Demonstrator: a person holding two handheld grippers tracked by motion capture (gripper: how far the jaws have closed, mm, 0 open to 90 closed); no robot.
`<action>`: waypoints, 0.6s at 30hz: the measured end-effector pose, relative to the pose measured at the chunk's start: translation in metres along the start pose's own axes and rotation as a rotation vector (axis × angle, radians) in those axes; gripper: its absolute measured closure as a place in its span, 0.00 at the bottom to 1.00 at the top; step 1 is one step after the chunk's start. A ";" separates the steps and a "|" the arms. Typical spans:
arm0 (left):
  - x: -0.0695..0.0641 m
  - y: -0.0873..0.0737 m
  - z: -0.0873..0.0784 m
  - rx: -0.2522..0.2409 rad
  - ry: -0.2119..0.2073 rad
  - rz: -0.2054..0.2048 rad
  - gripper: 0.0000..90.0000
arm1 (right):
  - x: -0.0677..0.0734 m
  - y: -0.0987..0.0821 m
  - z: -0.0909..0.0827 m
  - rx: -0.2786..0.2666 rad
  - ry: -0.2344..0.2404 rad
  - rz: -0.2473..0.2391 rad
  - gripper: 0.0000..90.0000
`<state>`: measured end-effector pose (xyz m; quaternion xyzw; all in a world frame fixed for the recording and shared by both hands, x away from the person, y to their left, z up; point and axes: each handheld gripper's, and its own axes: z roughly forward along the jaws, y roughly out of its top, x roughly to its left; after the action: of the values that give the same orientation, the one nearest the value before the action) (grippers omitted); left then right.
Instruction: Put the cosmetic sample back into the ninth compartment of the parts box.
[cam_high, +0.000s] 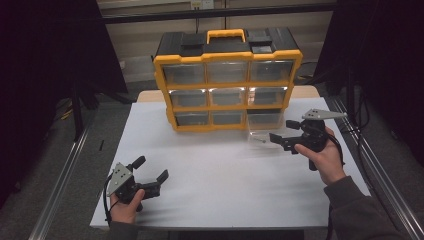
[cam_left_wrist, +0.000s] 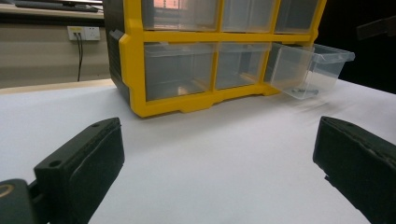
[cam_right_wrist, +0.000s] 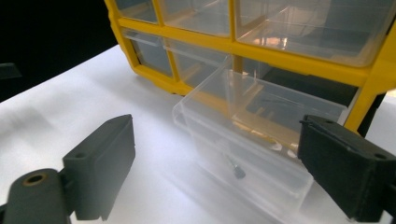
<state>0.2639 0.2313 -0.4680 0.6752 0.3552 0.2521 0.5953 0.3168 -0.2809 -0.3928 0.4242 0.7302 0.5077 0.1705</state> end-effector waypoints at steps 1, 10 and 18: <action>0.000 0.000 0.000 0.001 -0.001 0.001 0.02 | 0.001 -0.003 -0.003 -0.009 -0.002 -0.003 0.10; 0.000 0.000 0.001 0.012 -0.001 0.010 0.02 | 0.007 -0.027 -0.027 -0.084 0.009 0.000 0.08; -0.002 -0.001 0.002 0.008 -0.002 0.005 0.02 | 0.008 -0.052 -0.044 -0.117 -0.009 -0.004 0.08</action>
<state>0.2643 0.2288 -0.4688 0.6788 0.3539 0.2517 0.5921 0.2593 -0.3068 -0.4184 0.4144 0.6993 0.5473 0.1991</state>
